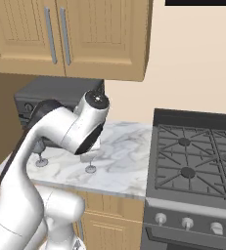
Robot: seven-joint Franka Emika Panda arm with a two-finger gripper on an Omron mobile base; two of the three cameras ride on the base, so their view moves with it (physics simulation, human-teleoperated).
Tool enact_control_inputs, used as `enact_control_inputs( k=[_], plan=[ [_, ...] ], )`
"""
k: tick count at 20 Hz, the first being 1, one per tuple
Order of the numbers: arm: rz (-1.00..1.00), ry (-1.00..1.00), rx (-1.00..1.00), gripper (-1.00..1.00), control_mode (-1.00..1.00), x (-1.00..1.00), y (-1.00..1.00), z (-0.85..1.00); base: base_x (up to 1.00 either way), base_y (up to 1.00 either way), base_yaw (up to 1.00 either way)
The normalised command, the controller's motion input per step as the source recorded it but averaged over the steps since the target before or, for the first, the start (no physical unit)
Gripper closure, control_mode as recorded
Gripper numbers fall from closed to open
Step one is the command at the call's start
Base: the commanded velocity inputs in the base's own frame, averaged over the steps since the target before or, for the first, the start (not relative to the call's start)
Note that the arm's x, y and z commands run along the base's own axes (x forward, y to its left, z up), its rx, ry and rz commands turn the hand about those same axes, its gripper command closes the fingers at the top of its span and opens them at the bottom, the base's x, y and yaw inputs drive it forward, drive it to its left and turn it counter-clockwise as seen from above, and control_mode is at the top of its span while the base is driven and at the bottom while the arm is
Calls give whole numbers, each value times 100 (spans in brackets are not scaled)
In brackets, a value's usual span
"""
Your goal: Retrieve the wine glasses from the counter and place one next to each plate.
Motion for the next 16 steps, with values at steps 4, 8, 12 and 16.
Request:
enact_control_inputs(
  k=[4, 8, 12, 16],
  plan=[
    [0, 2, 50, -100, -100, 0, -24, -33, 0, 0, 0],
    [0, 5, 42, -100, -100, 4, -8, -43, 0, 0, 0],
    [6, 16, 33, -100, -100, 28, -4, -39, 0, 0, 0],
    [9, 25, 21, -100, -100, 37, -2, -35, 0, 0, 0]
  ],
)
